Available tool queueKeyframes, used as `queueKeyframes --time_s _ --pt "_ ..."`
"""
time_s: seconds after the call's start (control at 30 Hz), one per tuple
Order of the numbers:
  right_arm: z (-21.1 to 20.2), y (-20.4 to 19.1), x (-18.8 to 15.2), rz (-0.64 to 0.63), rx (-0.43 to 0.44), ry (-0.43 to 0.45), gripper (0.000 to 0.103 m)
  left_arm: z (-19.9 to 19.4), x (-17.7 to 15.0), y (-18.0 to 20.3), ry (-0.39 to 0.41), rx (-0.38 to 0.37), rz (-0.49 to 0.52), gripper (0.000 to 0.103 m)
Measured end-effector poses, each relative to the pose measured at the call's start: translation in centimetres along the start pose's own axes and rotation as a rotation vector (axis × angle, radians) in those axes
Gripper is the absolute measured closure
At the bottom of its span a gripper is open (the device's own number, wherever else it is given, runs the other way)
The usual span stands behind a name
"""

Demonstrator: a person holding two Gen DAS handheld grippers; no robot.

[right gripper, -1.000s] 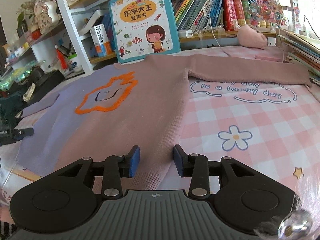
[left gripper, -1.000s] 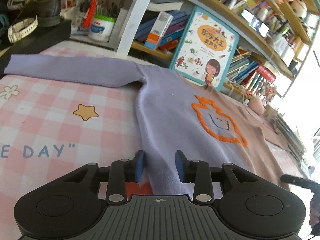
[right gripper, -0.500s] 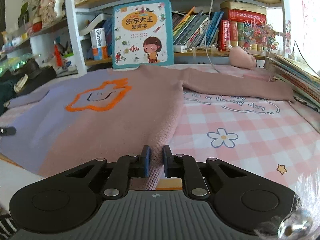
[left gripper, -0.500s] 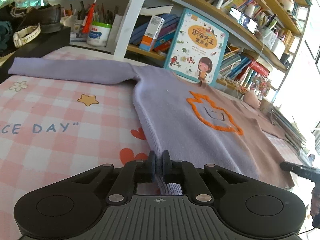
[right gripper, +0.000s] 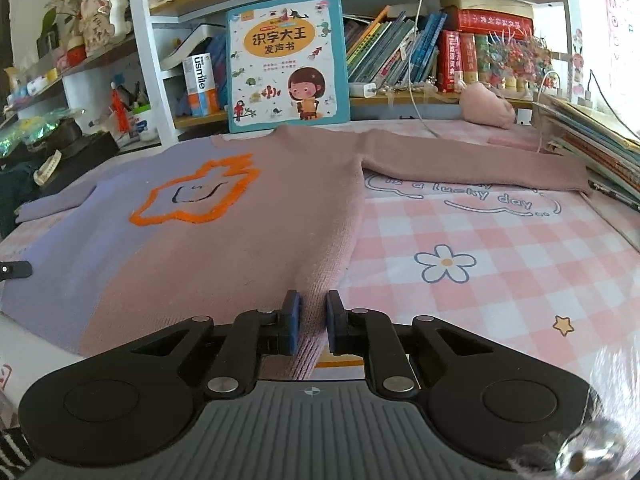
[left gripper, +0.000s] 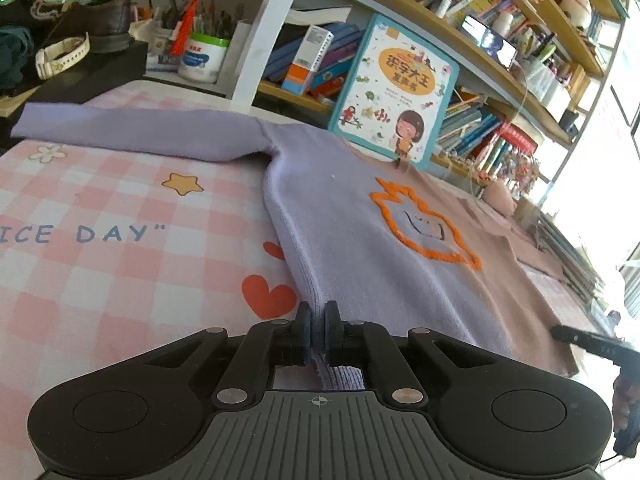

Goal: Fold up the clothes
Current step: 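Pinch and tug the lavender hem with the left tool to smooth it, then open both tools and lift them off the sweater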

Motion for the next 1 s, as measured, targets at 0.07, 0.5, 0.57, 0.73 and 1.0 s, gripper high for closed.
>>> queueKeyframes --time_s 0.07,0.5,0.57,0.73,1.0 --pt "-0.1 -0.3 -0.1 -0.015 -0.006 0.000 0.091 0.0 0.1 -0.1 -0.001 0.002 -0.002 0.098" --pt "-0.2 -0.3 -0.3 -0.035 -0.018 0.007 0.083 -0.3 0.2 0.0 0.010 0.022 0.037 0.093" --pt "-0.2 -0.4 -0.3 -0.041 -0.026 0.010 0.071 -0.4 0.2 0.1 0.016 0.038 0.054 0.086" --pt "-0.3 -0.5 -0.2 -0.056 -0.055 0.034 0.043 -1.4 1.1 0.3 0.065 0.097 0.095 0.020" --pt "-0.9 -1.0 0.3 -0.109 -0.122 0.083 0.009 -1.9 1.9 1.3 0.105 0.191 0.216 0.007"
Point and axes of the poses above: each gripper's, at about its wrist camera, not at the fingertips, and z roughly the way its jaws point, y to its right, x to its top, the point moved 8 cm from there along z, roughly the way its jaws point, and after that the axes turned 4 degrees about z, right-handed, at the moved point
